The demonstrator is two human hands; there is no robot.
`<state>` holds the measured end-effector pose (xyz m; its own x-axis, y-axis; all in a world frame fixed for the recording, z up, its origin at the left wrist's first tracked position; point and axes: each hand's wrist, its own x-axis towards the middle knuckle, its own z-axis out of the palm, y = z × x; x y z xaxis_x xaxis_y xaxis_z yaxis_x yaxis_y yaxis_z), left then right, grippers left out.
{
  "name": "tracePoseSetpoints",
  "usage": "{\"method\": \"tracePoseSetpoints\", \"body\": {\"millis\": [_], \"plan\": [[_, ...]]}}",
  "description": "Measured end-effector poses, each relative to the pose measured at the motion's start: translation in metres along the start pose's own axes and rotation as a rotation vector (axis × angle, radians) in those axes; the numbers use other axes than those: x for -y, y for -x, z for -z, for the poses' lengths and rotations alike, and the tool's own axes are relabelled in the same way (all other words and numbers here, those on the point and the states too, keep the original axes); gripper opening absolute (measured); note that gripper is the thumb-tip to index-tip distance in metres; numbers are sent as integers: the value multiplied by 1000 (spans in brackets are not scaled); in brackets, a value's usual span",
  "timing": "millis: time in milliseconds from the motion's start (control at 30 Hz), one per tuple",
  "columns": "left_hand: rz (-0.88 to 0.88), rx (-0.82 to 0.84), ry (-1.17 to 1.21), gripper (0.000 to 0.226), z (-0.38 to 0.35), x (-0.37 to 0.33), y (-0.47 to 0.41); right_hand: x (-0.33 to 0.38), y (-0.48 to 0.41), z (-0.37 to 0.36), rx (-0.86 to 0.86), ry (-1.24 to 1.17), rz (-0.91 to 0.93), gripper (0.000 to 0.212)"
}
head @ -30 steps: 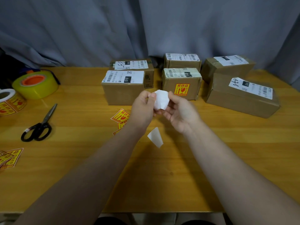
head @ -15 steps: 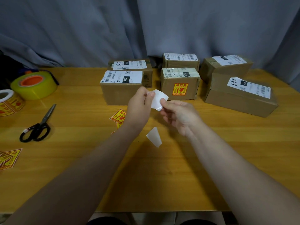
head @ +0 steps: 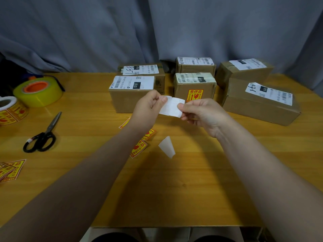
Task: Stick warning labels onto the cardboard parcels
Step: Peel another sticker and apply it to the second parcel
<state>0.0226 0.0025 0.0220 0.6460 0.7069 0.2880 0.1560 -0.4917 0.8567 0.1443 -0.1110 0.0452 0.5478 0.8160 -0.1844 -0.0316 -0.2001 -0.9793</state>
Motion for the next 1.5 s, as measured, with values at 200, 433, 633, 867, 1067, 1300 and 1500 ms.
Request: {"method": "tracePoseSetpoints", "body": {"millis": [200,433,633,867,1067,1300,1500], "plan": [[31,13,-31,18,1,3,-1,0,1,5,-3,18,-11,9],[62,17,-55,20,7,7,-1,-1,-1,10,18,7,-32,8],[92,13,-71,22,10,9,-1,-3,-3,11,4,-12,-45,6],[103,-9,-83,19,11,15,-2,-5,-2,10,-25,-18,-46,6],[332,-349,-159,17,71,78,-1,5,2,52,-294,-194,1,4],[-54,-73,-427,15,21,23,13,-6,-2,9,-185,-204,59,17],[-176,273,-712,22,3,14,35,-22,8,3,-162,-193,43,17]]}}
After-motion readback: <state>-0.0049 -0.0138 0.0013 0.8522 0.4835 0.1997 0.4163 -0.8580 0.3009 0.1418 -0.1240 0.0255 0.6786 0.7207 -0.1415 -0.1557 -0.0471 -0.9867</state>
